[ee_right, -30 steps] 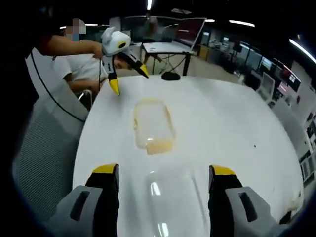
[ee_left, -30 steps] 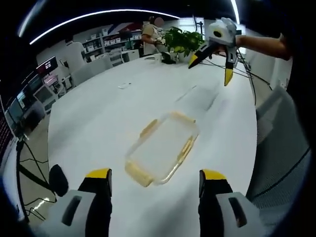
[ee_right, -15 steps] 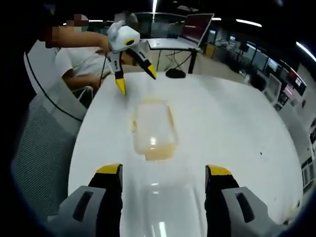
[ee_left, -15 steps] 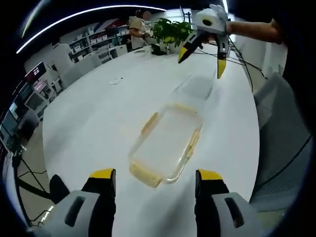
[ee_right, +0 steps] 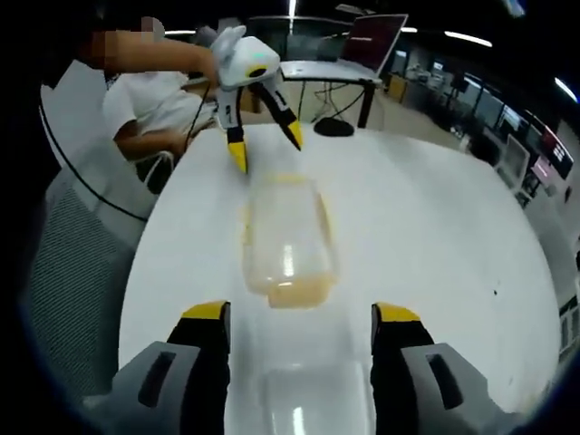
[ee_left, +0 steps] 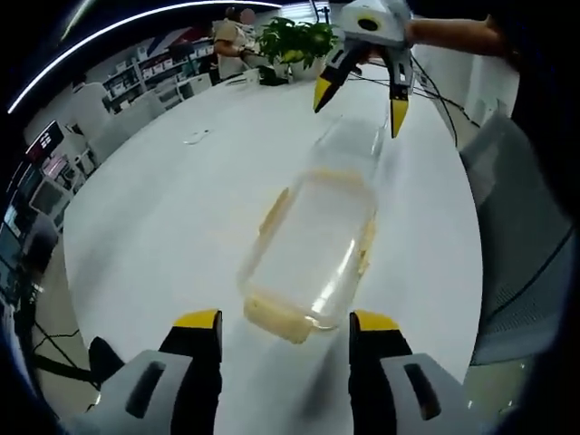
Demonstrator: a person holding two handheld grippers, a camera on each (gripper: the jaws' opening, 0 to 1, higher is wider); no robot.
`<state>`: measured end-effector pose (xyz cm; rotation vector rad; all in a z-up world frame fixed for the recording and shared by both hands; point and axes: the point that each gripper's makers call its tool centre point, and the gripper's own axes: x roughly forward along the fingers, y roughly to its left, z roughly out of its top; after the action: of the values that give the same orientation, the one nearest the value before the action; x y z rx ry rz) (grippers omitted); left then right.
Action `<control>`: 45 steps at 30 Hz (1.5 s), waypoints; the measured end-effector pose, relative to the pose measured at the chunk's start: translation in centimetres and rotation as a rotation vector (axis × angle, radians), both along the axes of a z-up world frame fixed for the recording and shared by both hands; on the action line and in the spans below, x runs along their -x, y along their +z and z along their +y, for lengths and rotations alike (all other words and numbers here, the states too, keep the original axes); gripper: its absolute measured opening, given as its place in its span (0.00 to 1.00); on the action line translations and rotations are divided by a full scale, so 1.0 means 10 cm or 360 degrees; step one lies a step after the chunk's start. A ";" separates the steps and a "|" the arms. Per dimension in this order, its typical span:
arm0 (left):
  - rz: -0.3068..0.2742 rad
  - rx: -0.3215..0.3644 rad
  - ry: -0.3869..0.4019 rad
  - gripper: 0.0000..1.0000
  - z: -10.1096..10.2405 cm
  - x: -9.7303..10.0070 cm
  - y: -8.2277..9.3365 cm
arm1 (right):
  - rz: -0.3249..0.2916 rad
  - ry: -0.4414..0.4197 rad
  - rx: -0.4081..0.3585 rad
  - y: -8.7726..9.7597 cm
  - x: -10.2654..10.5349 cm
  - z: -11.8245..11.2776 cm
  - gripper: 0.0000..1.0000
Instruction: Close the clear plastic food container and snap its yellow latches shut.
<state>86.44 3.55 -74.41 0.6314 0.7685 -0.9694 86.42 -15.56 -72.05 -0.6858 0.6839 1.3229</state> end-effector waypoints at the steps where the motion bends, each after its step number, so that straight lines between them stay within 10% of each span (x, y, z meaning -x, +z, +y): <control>1: 0.0010 -0.0022 -0.0015 0.51 0.01 -0.02 -0.02 | 0.0001 0.0008 0.0016 -0.03 0.00 0.01 0.59; 21: 0.0074 -0.0230 -0.0411 0.43 0.03 -0.05 -0.30 | 0.0023 0.0100 0.0112 -0.30 -0.02 0.15 0.50; 45: 0.0205 -0.0193 -0.0612 0.34 -0.04 -0.05 -0.38 | 0.0072 0.0227 0.0290 -0.65 -0.06 0.31 0.40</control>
<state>86.98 3.19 -78.24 0.8481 0.8410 -1.3316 87.02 -12.47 -78.50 -0.8666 0.8111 1.4216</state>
